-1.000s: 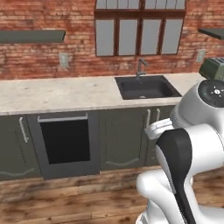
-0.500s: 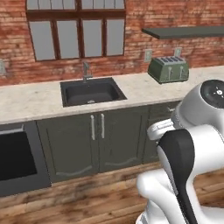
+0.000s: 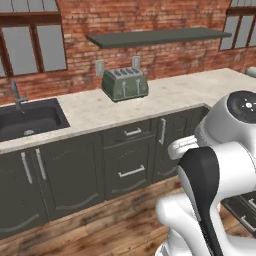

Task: Pick the mango and peach from the fridge and place them inside the tupperware on the counter.

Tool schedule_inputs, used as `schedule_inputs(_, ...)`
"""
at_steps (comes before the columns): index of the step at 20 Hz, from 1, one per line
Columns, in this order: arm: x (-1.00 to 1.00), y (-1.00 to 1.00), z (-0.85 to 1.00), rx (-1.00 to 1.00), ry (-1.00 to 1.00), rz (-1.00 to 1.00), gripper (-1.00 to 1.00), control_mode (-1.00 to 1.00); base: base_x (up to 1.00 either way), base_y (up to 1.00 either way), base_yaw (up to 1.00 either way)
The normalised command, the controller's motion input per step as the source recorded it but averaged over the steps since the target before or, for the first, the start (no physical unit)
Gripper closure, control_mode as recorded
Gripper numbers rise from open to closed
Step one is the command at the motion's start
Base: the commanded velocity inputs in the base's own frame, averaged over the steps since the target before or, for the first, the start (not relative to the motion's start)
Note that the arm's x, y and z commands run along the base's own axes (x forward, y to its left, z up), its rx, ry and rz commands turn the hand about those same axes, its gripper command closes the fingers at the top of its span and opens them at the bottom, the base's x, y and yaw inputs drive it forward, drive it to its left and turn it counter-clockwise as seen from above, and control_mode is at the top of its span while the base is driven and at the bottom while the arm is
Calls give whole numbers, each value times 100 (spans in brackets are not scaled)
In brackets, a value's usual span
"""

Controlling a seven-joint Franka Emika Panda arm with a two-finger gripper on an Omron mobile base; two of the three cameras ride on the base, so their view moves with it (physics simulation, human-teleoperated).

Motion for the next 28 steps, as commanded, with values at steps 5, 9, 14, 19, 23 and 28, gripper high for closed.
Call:
schedule_inputs(5,0,0,0,0,0,0,100,100,28,-100,4)
schedule_inputs(9,0,0,0,0,0,0,100,100,9,-100,20)
schedule_inputs(14,0,0,0,0,0,0,100,100,-75,-54,80)
schedule_inputs(19,0,0,0,0,0,0,100,100,-99,-12,100)
schedule_inputs(23,0,0,0,0,0,0,100,100,-83,15,100)
schedule_inputs(28,0,0,0,0,0,0,100,100,-49,55,100)
